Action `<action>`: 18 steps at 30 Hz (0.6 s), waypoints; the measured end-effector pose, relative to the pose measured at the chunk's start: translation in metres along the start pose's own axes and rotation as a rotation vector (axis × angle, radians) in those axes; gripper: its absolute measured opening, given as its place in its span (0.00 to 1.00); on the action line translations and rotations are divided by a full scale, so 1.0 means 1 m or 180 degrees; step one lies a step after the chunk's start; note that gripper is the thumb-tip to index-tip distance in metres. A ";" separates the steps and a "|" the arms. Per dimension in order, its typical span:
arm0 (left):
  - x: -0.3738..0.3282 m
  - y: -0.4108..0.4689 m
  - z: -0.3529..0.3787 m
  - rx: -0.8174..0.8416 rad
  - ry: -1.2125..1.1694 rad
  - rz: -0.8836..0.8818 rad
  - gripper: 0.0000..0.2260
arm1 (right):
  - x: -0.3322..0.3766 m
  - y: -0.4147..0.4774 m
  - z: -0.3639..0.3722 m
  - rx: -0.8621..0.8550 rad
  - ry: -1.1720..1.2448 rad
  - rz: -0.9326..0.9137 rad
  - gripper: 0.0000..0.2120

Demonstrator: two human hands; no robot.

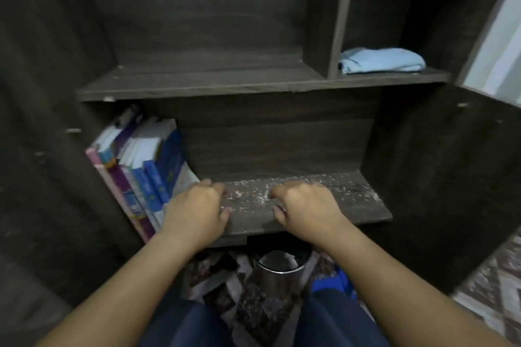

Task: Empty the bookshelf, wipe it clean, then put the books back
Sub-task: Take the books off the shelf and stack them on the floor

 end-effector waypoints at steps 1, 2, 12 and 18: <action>0.012 -0.002 -0.006 -0.0072 -0.0005 -0.0089 0.19 | 0.009 0.008 -0.001 -0.0008 -0.0027 -0.0093 0.15; 0.027 -0.005 -0.012 -0.0124 -0.0003 -0.0195 0.19 | 0.020 0.019 -0.002 -0.0024 -0.0053 -0.0192 0.15; 0.115 -0.019 -0.034 -0.0477 -0.0075 -0.0832 0.31 | 0.109 0.109 0.000 -0.0236 -0.0270 -0.1187 0.17; 0.127 -0.016 -0.013 -0.0399 -0.0140 -0.0919 0.35 | 0.129 0.146 0.011 0.0139 -0.0010 -0.1258 0.39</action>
Point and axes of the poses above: each hand's wrist, its own y-axis towards the middle knuckle, its own z-axis out of the palm, x = y × z, the point moved 4 cm from there along y, towards the middle knuckle, and after that the axes turned 5 degrees about x, right-handed, at the moved point
